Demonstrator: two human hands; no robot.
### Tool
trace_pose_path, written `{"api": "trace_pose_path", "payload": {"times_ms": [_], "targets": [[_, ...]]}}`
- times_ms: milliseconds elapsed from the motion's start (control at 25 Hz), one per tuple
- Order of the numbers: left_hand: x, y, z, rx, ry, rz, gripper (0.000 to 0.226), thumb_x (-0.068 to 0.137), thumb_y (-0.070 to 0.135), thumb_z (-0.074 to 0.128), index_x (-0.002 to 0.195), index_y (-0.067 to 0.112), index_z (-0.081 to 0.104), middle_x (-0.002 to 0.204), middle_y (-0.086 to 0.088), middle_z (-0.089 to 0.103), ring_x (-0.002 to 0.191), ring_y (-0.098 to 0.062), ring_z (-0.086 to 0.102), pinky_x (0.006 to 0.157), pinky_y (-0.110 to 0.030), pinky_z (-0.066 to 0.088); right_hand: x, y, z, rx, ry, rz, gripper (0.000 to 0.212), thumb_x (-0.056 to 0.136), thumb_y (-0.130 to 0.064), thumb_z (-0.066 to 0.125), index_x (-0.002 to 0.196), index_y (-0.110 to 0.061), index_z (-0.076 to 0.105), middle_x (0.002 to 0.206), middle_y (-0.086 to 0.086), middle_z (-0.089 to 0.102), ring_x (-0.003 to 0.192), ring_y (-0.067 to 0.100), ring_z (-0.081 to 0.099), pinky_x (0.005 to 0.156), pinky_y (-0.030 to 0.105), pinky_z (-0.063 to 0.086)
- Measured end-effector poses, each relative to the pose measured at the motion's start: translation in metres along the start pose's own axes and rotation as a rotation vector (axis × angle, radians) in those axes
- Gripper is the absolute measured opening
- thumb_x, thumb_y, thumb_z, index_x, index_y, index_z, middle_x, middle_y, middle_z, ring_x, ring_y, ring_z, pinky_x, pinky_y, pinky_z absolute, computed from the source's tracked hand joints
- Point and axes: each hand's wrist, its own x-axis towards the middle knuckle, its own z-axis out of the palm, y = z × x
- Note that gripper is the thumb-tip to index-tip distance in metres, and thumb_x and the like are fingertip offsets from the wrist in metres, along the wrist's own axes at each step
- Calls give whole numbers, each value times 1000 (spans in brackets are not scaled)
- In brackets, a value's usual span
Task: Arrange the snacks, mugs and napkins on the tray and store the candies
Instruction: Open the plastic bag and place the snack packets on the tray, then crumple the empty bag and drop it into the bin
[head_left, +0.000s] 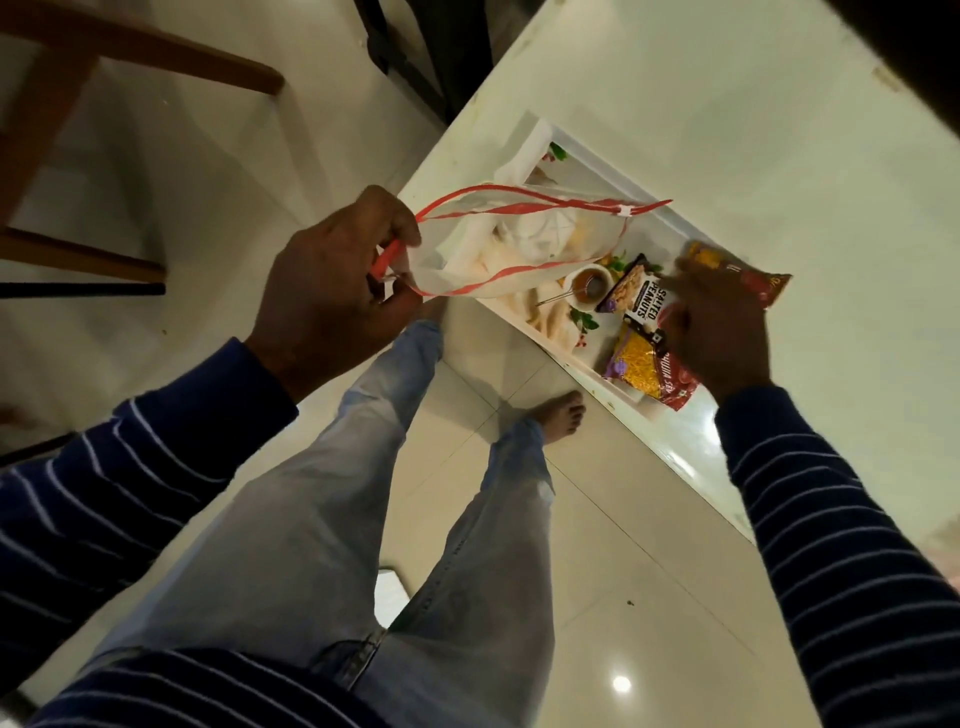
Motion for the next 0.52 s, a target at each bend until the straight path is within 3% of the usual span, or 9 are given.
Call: {"api": "trace_pose_path", "payload": {"times_ms": [80, 160, 280, 360, 440, 520], "targets": [[2, 4, 1, -54, -11, -47, 46, 82, 28, 71, 116, 1, 56, 95, -9, 66, 65, -11, 57, 62, -10, 40, -10, -18, 10, -45, -99, 82, 36, 90, -8, 53, 124, -13, 64, 147, 10, 52, 135, 34, 45, 109, 50, 36], [3, 11, -4, -92, -4, -53, 50, 81, 23, 73, 124, 7, 56, 88, 1, 63, 62, -9, 56, 61, -12, 45, -22, -40, 4, 88, 3, 281, 42, 88, -4, 55, 129, -12, 61, 149, 14, 48, 139, 36, 40, 113, 51, 31], [9, 27, -27, -119, 3, 61, 31, 81, 19, 73, 110, 11, 70, 83, -1, 66, 61, -10, 54, 62, -11, 47, -37, -84, -39, 563, 262, 307, 55, 86, -5, 64, 139, -5, 51, 151, 22, 41, 141, 39, 39, 114, 55, 34], [12, 44, -48, -97, -22, 116, 24, 78, 12, 78, 101, 9, 74, 83, -8, 69, 60, -12, 54, 61, -9, 41, -49, -120, -84, 850, 286, 246, 85, 84, -19, 75, 153, -8, 27, 162, 11, 24, 148, 31, 29, 115, 56, 34], [16, 62, -69, -97, -27, 136, 24, 74, 3, 79, 98, 7, 75, 82, -9, 69, 60, -13, 55, 59, -13, 43, -51, -146, -128, 825, 341, 226, 113, 76, -48, 82, 158, -25, 7, 165, -5, 7, 152, 25, 20, 119, 57, 26], [17, 85, -98, -110, -20, 191, 23, 73, 1, 79, 95, 7, 75, 81, -8, 68, 60, -17, 58, 55, -26, 51, -51, -166, -180, 490, 428, 177, 116, 70, -78, 67, 157, -37, 3, 166, -12, -1, 153, 24, 12, 122, 54, 9]]}}
